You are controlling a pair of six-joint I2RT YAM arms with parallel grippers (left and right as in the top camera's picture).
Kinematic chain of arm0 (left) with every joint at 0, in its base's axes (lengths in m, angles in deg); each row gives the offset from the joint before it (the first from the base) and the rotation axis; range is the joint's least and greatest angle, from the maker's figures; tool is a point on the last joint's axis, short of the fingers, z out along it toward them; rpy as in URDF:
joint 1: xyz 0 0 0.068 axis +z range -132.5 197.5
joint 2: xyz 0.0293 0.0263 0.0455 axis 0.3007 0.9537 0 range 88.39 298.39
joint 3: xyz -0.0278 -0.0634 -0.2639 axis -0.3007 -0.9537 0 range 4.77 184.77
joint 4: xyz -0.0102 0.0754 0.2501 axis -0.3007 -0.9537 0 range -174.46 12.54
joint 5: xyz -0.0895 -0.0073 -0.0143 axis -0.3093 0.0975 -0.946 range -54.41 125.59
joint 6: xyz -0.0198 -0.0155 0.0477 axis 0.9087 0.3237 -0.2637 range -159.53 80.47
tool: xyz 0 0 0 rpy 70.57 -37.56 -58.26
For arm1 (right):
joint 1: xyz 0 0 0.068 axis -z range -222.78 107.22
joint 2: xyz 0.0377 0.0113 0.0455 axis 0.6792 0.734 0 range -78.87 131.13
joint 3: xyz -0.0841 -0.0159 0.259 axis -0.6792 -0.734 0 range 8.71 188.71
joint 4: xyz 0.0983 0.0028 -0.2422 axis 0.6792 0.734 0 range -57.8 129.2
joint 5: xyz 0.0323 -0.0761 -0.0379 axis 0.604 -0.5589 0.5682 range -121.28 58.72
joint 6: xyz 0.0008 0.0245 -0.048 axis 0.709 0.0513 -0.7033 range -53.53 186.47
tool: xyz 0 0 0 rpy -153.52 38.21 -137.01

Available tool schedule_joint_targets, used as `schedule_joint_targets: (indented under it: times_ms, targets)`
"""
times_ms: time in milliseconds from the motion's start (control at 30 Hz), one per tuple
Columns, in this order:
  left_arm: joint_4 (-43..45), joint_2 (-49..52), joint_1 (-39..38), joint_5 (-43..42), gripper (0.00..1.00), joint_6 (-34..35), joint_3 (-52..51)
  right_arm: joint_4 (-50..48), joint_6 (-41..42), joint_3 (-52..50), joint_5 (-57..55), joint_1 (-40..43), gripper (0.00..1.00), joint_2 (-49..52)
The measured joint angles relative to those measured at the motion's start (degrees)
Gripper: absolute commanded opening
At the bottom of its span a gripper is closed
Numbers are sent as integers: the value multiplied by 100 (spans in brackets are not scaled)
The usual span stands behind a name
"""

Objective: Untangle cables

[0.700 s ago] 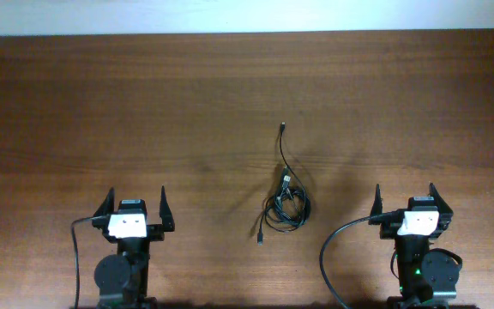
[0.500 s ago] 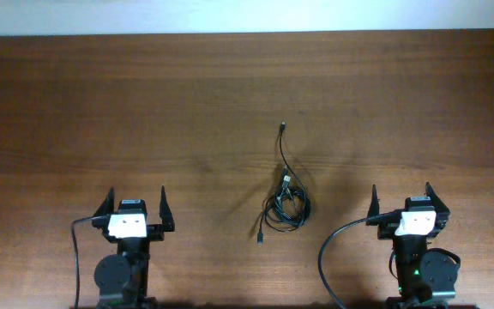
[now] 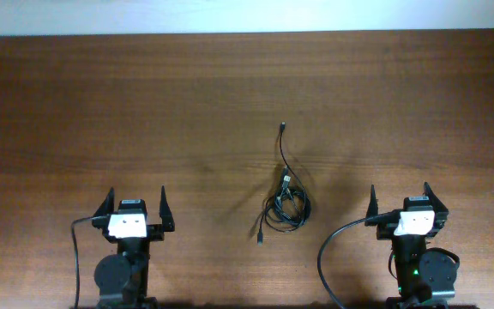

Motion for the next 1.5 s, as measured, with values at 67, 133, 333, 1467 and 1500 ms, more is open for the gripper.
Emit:
schedule_joint_targets:
  times_ms: [67, 133, 333, 1467, 1500]
  targets:
    - [0, 0, 0, 2, 99, 0, 0, 0, 2, 0, 0, 0, 98, 0]
    - [0, 0, 0, 0, 99, 0, 0, 0, 0, 0, 0, 0, 98, 0]
    - [0, 0, 0, 2, 99, 0, 0, 0, 4, 0, 0, 0, 98, 0]
    - [-1554, 50, 0, -2135, 99, 822, 951, 2, 2, 0, 2, 0, 98, 11]
    - [-1947, 155, 0, -2208, 99, 892, 1360, 4, 4, 0, 2, 0, 98, 15]
